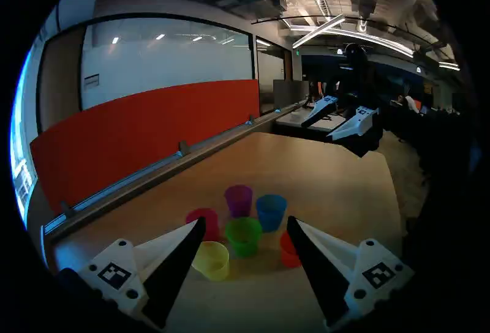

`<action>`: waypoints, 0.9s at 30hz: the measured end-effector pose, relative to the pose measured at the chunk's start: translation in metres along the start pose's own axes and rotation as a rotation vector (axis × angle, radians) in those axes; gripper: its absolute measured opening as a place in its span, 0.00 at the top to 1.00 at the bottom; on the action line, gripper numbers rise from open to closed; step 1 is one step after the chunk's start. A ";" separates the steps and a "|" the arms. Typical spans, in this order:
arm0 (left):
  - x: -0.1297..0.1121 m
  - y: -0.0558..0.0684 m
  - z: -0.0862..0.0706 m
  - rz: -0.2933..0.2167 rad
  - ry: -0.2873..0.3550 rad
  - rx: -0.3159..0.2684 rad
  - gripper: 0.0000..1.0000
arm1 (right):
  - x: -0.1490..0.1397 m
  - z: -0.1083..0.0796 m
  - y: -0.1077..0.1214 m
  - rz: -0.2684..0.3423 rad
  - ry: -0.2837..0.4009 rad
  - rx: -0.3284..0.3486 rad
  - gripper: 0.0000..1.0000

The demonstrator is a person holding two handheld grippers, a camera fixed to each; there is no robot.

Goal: Pour water

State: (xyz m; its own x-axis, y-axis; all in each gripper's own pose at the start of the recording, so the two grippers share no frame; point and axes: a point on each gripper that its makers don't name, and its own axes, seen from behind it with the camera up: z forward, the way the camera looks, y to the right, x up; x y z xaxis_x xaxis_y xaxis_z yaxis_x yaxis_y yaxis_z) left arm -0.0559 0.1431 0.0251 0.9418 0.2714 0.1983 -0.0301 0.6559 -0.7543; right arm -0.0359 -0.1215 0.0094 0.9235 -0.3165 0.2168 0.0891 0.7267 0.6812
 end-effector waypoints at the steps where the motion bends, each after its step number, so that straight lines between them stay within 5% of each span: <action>1: -0.002 0.000 0.002 0.000 -0.005 -0.002 0.01 | -0.002 0.002 0.000 -0.002 -0.005 0.002 0.01; 27: -0.048 -0.004 0.037 0.033 -0.102 -0.031 0.01 | -0.046 0.047 0.002 -0.004 -0.078 0.047 0.01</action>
State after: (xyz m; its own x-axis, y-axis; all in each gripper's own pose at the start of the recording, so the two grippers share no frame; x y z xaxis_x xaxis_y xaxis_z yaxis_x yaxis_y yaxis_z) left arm -0.1130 0.1535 0.0421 0.9013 0.3642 0.2347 -0.0487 0.6235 -0.7803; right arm -0.0952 -0.1341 0.0336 0.8909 -0.3673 0.2672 0.0730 0.6964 0.7139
